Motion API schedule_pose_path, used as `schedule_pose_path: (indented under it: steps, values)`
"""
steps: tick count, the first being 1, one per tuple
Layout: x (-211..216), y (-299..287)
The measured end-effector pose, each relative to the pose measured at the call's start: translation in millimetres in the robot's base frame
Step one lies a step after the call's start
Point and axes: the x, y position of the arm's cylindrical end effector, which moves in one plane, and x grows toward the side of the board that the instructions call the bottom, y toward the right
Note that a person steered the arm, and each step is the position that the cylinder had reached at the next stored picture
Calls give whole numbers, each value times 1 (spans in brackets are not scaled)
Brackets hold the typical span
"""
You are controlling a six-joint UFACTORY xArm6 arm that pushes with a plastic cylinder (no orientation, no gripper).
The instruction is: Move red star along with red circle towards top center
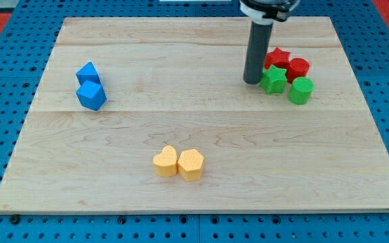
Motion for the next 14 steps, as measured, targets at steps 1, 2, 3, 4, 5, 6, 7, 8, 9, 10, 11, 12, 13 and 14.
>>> schedule_pose_path:
  steps: [1,2,3,4,5,6,7,8,9,10,11,12,13,14]
  values:
    - [15,-7]
    - [23,-16]
    - [9,-20]
    - [-38,-75]
    - [-140,-42]
    - [-174,101]
    - [-117,197]
    - [-41,217]
    - [-22,178]
    - [-9,167]
    - [-7,152]
    - [-18,108]
    - [-38,74]
    - [-55,39]
